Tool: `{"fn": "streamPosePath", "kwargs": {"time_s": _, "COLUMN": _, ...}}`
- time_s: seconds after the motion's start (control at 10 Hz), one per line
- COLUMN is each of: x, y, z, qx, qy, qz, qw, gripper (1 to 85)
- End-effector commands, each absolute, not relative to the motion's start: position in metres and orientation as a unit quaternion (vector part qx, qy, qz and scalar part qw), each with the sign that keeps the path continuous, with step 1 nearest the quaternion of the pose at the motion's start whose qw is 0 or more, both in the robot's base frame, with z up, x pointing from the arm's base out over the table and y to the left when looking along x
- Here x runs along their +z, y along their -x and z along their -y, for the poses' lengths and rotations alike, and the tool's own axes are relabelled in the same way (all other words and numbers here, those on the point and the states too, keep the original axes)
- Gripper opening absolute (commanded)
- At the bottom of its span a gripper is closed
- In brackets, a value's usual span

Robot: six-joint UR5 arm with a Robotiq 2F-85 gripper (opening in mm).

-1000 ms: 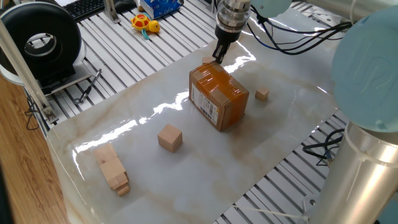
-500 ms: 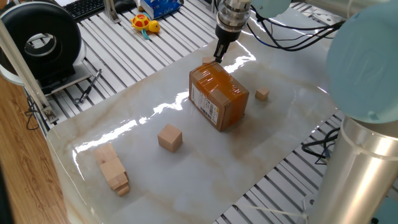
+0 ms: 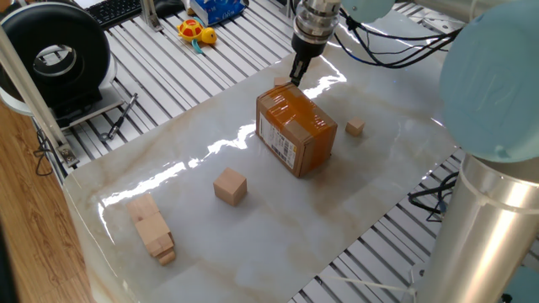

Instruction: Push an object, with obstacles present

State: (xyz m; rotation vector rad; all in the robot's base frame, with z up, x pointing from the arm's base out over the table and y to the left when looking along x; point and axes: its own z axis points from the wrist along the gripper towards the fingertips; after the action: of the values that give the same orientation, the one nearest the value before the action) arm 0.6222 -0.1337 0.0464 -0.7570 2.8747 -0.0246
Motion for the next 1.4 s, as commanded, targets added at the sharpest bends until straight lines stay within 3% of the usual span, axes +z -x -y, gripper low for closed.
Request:
{"fn": "streamPosePath", "kwargs": {"time_s": 0.0, "x": 0.065, "y": -0.62, "z": 0.124, "qx": -0.007, "qy": 0.248, "qz": -0.965, "qw": 0.079, "gripper": 1.3}}
{"fn": "streamPosePath", "kwargs": {"time_s": 0.5, "x": 0.075, "y": -0.648, "z": 0.102, "qx": 0.001, "qy": 0.253, "qz": -0.959, "qw": 0.129, "gripper": 1.3}}
{"fn": "streamPosePath", "kwargs": {"time_s": 0.9, "x": 0.106, "y": -0.64, "z": 0.095, "qx": -0.014, "qy": 0.239, "qz": -0.965, "qw": 0.109, "gripper": 1.3}}
{"fn": "streamPosePath", "kwargs": {"time_s": 1.3, "x": 0.112, "y": -0.642, "z": 0.098, "qx": -0.023, "qy": 0.241, "qz": -0.963, "qw": 0.12, "gripper": 1.3}}
